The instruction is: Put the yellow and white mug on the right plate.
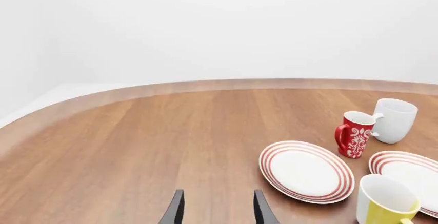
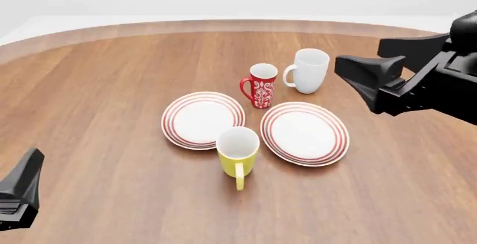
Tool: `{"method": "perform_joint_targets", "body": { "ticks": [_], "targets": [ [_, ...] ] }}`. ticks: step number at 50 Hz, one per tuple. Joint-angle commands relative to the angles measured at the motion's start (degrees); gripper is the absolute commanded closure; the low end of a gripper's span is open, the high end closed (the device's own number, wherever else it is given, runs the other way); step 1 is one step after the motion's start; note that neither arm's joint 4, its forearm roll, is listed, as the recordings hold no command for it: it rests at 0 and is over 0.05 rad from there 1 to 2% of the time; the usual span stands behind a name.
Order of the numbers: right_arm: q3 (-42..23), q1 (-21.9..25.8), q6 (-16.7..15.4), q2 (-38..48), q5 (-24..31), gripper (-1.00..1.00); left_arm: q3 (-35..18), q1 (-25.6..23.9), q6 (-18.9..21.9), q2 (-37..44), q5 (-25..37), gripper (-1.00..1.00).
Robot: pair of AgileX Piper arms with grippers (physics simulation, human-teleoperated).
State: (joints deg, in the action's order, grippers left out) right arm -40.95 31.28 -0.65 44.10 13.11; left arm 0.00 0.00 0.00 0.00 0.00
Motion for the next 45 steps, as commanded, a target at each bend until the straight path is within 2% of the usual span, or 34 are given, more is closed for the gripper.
{"method": "perform_joint_targets", "body": {
  "ticks": [1,8,36,42,43,45],
  "targets": [
    [-4.44,3.77,2.73,4.17,2.50,-1.00,0.00,0.00,0.00,0.00,0.00,-1.00],
    [-6.04,5.81,5.24,5.62,2.91,-1.00,0.00,0.00,0.00,0.00,0.00,-1.00],
    [-5.65,6.89,5.23,6.20,1.66,-1.00,0.00,0.00,0.00,0.00,0.00,-1.00],
    [-6.08,7.06,6.86,7.86,0.86,-1.00,0.00,0.00,0.00,0.00,0.00,-1.00],
    [-6.18,7.19,6.00,8.80,1.02,-1.00,0.00,0.00,0.00,0.00,0.00,-1.00],
    [-6.59,8.33,7.75,8.90,0.36,-1.00,0.00,0.00,0.00,0.00,0.00,-1.00]
  ]
}}
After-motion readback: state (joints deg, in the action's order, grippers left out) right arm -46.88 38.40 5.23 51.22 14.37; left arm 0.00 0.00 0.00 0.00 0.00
